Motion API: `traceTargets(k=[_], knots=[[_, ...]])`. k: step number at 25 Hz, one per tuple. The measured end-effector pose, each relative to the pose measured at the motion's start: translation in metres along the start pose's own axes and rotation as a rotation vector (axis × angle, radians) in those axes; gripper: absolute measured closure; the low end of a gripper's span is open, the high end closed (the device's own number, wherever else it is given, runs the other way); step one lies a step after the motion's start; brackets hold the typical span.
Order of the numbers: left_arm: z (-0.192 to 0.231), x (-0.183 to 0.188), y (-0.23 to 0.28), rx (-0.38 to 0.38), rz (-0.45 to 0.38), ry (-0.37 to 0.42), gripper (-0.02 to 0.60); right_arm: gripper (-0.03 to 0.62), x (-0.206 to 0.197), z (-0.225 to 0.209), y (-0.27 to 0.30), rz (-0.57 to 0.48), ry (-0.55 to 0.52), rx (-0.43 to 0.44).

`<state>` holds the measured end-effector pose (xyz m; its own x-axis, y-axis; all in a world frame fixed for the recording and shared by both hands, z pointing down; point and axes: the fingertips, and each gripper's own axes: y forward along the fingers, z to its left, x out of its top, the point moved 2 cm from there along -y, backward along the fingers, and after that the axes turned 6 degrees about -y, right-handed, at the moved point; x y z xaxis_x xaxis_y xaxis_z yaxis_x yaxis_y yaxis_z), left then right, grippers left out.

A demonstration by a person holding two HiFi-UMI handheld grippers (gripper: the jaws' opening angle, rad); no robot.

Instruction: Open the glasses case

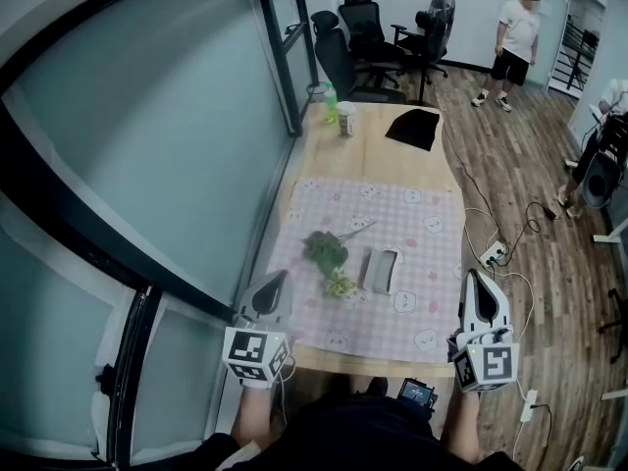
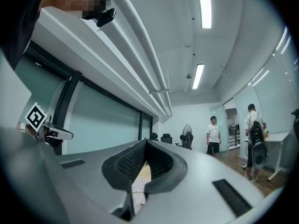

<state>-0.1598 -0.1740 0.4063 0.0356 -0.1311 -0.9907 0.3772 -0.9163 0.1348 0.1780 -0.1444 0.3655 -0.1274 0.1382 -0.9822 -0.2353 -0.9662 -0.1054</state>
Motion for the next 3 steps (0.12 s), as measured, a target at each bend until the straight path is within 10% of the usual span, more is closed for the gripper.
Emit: traceTargets(k=[3], knots=[[-0.0001, 0.0003, -0.0013, 0.006, -0.004, 0.003, 0.583, 0.579, -0.0004, -0.0007, 0.0000, -0.003, 0.008, -0.004]])
